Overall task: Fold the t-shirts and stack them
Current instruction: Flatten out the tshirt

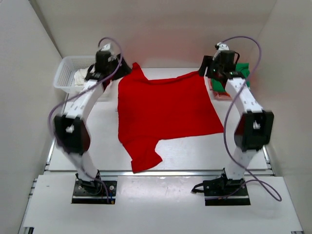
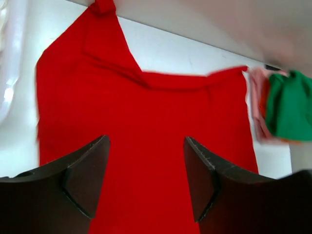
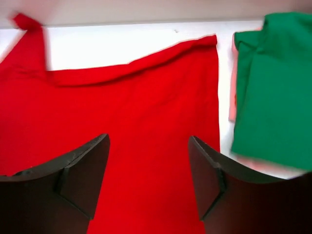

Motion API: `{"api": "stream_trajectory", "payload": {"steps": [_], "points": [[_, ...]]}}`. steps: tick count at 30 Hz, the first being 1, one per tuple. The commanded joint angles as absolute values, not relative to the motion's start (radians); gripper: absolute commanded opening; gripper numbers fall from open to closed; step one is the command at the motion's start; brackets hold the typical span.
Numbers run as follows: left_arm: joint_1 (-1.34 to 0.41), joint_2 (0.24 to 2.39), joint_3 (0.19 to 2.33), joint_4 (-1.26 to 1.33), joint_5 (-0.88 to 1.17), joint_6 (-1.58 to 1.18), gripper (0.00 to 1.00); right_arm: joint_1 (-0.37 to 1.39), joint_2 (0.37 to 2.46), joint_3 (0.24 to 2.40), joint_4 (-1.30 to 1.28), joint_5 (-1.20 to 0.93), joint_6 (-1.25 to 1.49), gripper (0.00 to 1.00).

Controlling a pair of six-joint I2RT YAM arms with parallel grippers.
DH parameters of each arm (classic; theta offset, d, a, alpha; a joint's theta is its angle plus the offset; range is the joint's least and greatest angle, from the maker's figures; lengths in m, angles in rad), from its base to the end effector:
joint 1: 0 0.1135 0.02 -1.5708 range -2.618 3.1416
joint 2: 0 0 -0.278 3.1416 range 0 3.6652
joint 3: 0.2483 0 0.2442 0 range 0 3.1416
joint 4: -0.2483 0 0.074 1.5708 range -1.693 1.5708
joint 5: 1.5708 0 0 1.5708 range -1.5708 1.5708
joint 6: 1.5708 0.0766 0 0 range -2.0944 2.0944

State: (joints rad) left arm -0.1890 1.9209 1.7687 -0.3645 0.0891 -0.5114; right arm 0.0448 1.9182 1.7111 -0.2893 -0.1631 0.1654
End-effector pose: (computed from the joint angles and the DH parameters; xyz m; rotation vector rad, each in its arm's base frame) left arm 0.4791 -0.0986 0.3238 -0.2868 2.1078 -0.5136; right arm 0.4891 0.0344 0.3137 0.0242 2.0733 0.2977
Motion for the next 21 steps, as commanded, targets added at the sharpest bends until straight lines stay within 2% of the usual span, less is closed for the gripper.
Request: {"api": "stream_trajectory", "payload": {"steps": [1,3,8,10,15,21], "points": [[-0.176,1.541,1.442,-0.403,0.132,-0.535,0.72,0.043,1.66,1.477,-0.253,-0.066,0.155,0.62],[-0.211,1.406,1.299,-0.539,0.112,-0.497,0.74,0.035,1.515,1.303,-0.287,-0.041,0.172,0.59],[-0.369,1.188,0.947,-0.67,0.088,-0.528,0.79,-0.023,1.269,1.021,-0.391,-0.015,0.21,0.59],[-0.388,1.149,0.849,-0.667,0.089,-0.563,0.79,-0.06,1.229,0.983,-0.414,-0.028,0.213,0.59],[-0.491,1.063,0.672,-0.643,0.129,-0.652,0.81,-0.123,1.235,0.885,-0.469,-0.054,0.222,0.63],[-0.583,1.098,0.649,-0.661,0.189,-0.678,0.83,-0.121,1.304,0.856,-0.445,-0.066,0.233,0.63]]}}
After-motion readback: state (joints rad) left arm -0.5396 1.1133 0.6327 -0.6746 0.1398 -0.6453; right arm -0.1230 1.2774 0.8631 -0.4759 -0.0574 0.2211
